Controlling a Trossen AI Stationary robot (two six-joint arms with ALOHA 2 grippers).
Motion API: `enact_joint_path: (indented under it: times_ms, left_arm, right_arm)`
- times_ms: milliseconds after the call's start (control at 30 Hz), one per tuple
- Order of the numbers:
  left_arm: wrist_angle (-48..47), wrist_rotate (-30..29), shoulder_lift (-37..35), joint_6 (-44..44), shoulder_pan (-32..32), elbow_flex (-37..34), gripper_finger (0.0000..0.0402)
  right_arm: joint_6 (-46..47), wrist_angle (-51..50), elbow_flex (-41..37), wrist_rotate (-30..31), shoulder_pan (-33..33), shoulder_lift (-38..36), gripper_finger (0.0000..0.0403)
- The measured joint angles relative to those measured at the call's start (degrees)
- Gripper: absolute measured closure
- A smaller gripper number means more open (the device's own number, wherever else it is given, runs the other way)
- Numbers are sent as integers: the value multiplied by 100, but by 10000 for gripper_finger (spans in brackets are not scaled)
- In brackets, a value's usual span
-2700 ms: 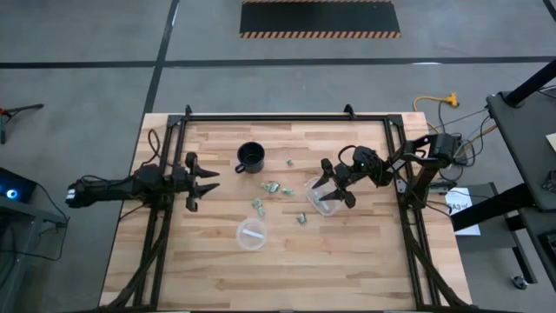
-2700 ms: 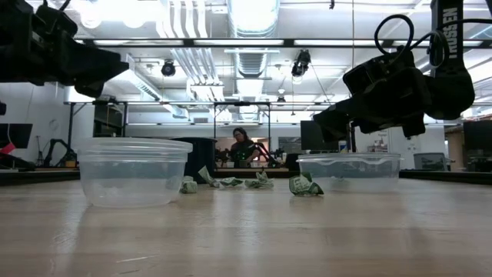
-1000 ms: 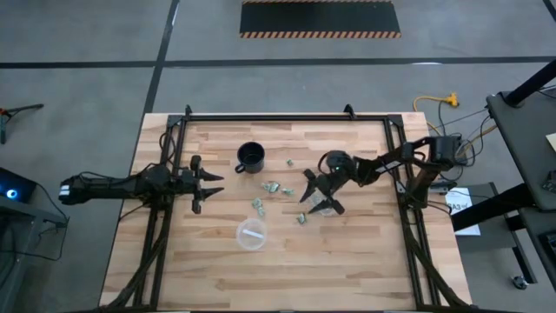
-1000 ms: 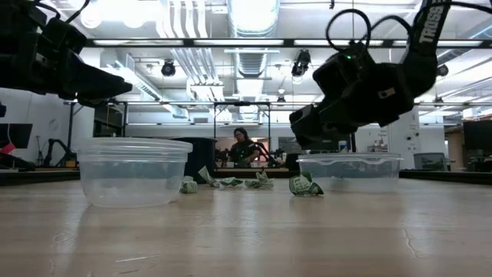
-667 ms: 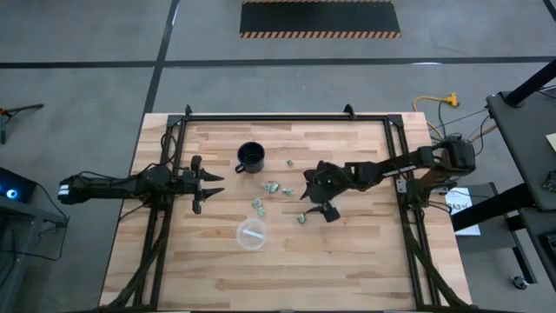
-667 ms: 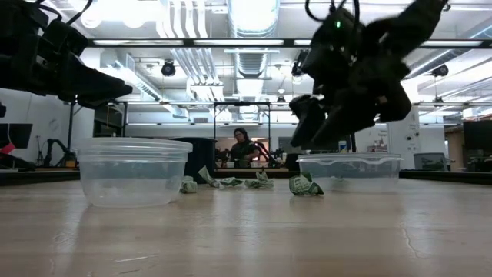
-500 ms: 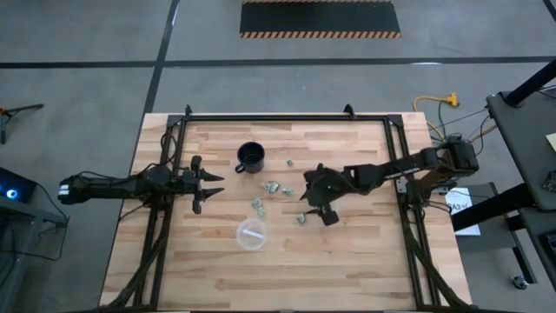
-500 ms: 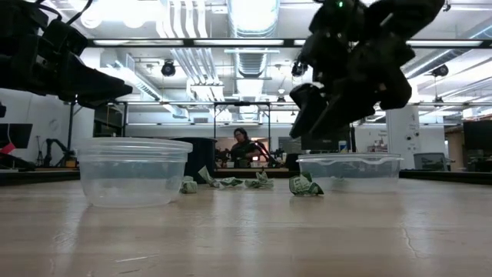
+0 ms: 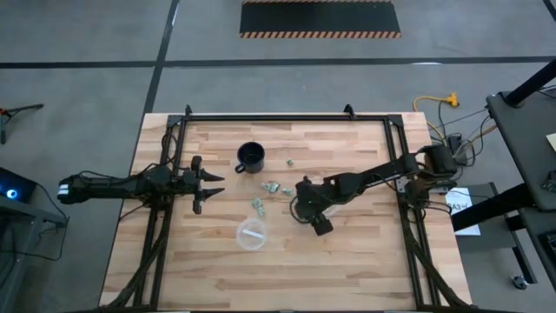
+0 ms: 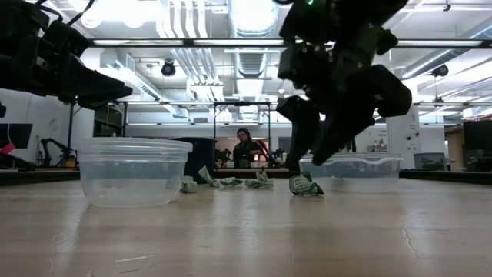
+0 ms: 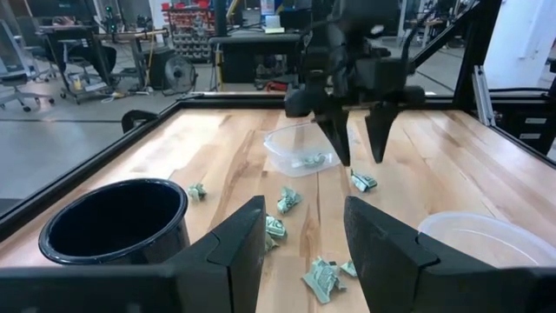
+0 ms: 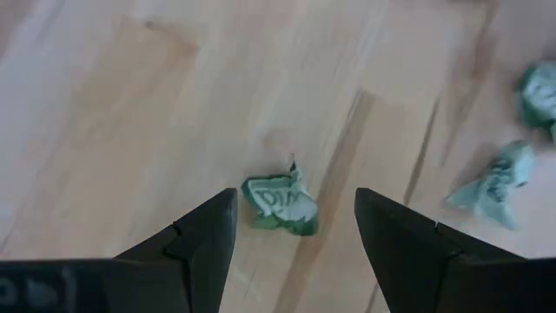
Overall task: Pick and place Stevia / Truvia into bins
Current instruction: Put the green stevia packet into the top transparent container
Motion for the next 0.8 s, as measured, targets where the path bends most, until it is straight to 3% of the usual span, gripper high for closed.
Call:
enact_joint_path:
  times_ms: [400,800]
  left_arm:
    - [8,0,32,0,0,-2,260]
    - [1,4,70,0,0,-4,260]
  right_arm:
    - [142,-123,214,-25,79,725,179]
    - [127,-109,239,-24,81,733,205]
